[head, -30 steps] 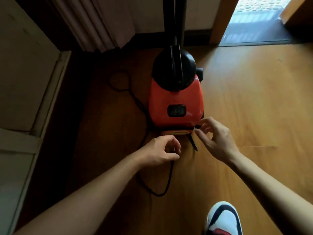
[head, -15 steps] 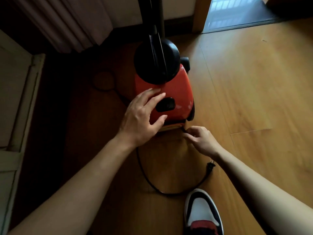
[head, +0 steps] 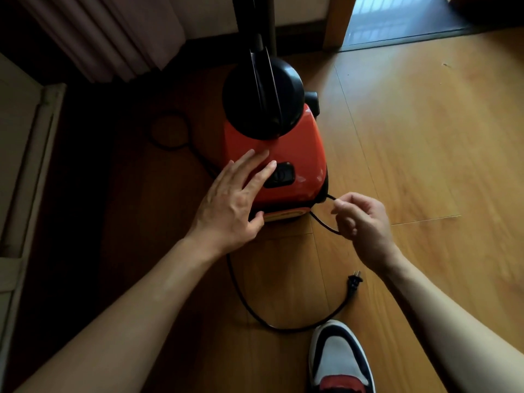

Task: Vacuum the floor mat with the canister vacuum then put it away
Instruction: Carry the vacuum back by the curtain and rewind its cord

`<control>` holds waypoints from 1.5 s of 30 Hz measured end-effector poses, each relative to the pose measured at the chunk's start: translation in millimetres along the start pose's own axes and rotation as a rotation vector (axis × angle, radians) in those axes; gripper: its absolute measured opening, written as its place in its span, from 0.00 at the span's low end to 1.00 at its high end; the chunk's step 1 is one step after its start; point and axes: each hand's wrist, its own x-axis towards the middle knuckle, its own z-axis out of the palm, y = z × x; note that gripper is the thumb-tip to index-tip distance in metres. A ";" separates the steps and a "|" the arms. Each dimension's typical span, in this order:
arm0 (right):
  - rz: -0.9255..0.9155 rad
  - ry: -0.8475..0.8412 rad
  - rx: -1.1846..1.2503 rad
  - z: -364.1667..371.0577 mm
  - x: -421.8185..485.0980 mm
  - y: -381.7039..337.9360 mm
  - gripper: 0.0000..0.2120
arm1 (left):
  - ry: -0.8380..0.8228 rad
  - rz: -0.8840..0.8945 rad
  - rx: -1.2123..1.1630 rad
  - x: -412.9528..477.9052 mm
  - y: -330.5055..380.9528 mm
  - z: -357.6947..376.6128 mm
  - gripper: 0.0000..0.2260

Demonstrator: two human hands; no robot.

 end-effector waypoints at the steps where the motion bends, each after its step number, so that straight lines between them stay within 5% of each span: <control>1: 0.014 -0.015 0.062 -5.3 0.5 -3.9 0.12 | -0.001 -0.002 0.002 0.1 0.3 -0.2 0.39; 6: 0.155 -0.177 0.079 -22.4 0.5 -10.0 0.15 | 0.001 -0.009 0.010 0.4 3.0 -2.2 0.39; 9: 0.302 -0.242 -0.171 -29.9 0.9 -5.5 0.17 | -0.010 -0.003 0.022 0.6 2.4 -4.5 0.39; 14: 0.506 0.077 -0.396 -34.9 -1.6 23.6 0.07 | -0.013 -0.008 0.018 0.3 3.0 -4.8 0.39; 16: 0.451 0.097 -0.563 -33.7 0.6 26.5 0.10 | -0.011 -0.005 0.014 0.6 3.5 -4.3 0.38; 21: 0.266 -0.259 -1.272 -6.6 7.3 13.7 0.24 | -0.025 0.004 0.005 0.6 2.4 -6.4 0.39; 24: 0.092 -0.279 -1.443 10.2 14.1 21.6 0.23 | -0.032 0.025 -0.009 0.2 -0.5 -7.2 0.41; 30: 0.004 -0.382 -1.368 21.6 17.4 47.0 0.05 | -0.057 0.047 -0.030 0.1 -8.2 -9.8 0.42; 32: 0.027 -0.402 -1.313 22.9 16.4 52.0 0.07 | -0.069 0.054 -0.026 0.5 -10.3 -11.2 0.41; 35: 0.257 -0.239 -0.996 15.8 22.5 49.2 0.07 | -0.078 0.068 -0.028 0.9 -13.0 -14.0 0.41; 39: 0.615 -0.055 -0.164 -1.8 22.6 17.5 0.13 | -0.093 0.084 -0.016 0.6 -14.4 -15.3 0.42; 45: 0.517 -0.129 0.146 6.0 12.7 -20.5 0.14 | -0.111 0.089 -0.019 0.5 -14.4 -16.9 0.41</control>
